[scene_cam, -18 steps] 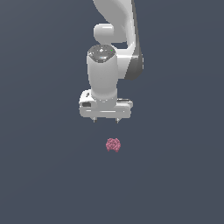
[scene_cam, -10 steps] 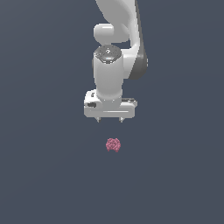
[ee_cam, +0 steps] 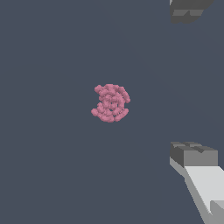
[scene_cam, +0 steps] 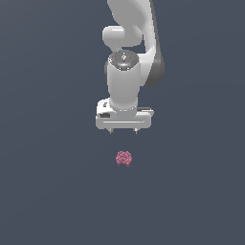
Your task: Pick up the object and move it to a goal position.
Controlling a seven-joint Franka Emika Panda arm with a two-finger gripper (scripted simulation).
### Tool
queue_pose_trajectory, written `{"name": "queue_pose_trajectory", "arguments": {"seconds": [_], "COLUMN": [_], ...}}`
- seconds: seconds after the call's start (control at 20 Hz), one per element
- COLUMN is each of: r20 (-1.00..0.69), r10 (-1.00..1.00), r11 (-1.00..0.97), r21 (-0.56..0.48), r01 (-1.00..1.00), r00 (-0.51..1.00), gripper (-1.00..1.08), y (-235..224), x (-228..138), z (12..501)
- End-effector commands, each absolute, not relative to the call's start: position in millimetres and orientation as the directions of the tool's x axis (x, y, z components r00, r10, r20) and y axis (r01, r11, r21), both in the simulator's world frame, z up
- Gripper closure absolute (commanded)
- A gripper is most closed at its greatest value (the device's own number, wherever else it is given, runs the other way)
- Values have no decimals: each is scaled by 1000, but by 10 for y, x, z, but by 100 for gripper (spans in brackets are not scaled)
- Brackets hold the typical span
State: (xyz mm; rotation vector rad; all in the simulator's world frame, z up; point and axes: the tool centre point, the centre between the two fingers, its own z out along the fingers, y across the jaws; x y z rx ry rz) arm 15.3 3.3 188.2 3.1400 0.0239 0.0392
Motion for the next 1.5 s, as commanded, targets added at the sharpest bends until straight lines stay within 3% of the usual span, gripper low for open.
{"name": "queue_pose_trajectory", "arguments": {"seconds": [0.0,0.7,1.45], "r20": [24,13,-5], "r10": [33,289,655], "r11": [-999,-957,-756], "r21": [3,15,16], "r01": [33,289,655], "r00": [999,957,756], "gripper": [-92,-92,-92], "y": [35,41,53], "x": [160,263,417], "z": [1870,1693,1400]}}
